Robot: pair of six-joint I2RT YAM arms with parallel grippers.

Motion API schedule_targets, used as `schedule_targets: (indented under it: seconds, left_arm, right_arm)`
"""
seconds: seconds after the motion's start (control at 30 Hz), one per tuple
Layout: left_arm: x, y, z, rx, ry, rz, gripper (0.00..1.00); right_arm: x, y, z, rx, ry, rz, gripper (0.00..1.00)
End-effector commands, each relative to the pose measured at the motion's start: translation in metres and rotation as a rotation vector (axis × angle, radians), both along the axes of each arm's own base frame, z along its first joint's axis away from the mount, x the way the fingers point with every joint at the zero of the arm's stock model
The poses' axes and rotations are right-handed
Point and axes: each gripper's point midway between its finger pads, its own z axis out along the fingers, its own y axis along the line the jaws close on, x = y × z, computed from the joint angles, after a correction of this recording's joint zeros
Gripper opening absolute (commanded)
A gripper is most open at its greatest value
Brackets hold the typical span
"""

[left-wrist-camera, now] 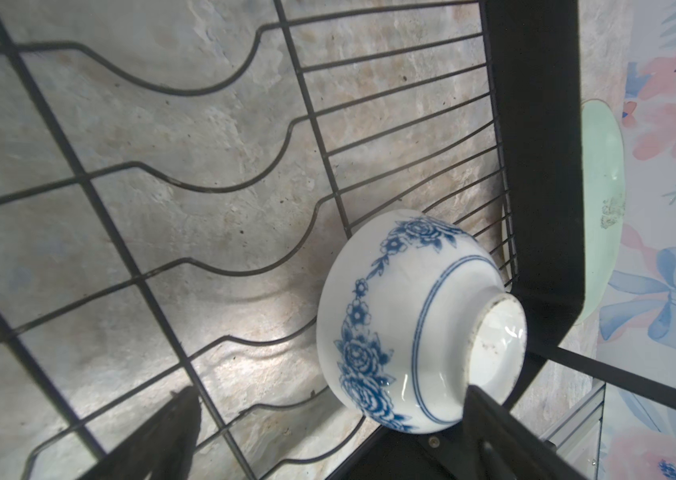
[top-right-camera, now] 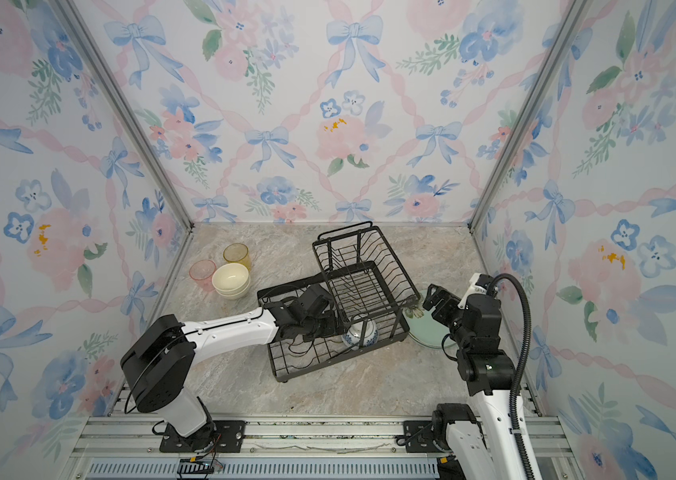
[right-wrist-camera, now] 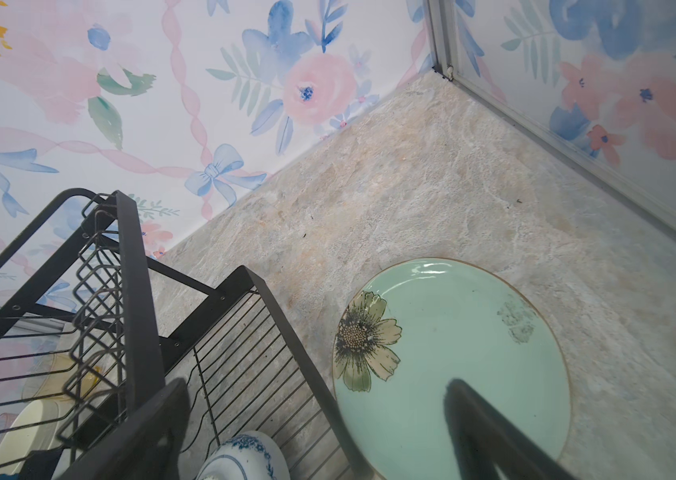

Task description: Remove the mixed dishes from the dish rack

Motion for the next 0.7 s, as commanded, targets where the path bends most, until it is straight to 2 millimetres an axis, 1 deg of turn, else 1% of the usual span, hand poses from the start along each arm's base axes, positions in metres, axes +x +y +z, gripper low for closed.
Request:
schedule_targets:
  seconds: [0.0,0.1,0.27,0.4,0.5,0.67]
  left_arm:
    - [0.007,-0.008,0.01,-0.034,-0.013,0.023,0.98]
    - [0.008,-0.01,0.012,-0.05,-0.016,0.036,0.98]
    - [0.009,-0.018,0.019,-0.114,-0.018,0.042,0.98]
    - [0.006,-0.023,0.01,-0.117,0.021,0.024,0.98]
    - [0.005,-0.027,0.006,-0.106,0.019,0.009,0.98]
    - [0.005,-0.023,-0.002,-0.053,0.001,0.001,0.98]
  right_arm:
    - [-0.005,-0.002,-0.026,0.006,0.087,0.0,0.97]
    - [-0.004,0.0,-0.034,0.014,0.103,0.012,0.97]
    - [-0.003,-0.002,-0.04,0.021,0.111,0.014,0.97]
    - [-0.003,-0.006,-0.043,0.019,0.117,0.0,0.97]
    - [-0.002,-0.008,-0.046,0.024,0.129,-0.002,0.97]
    - [-0.004,-0.012,-0.052,0.031,0.142,-0.016,0.97]
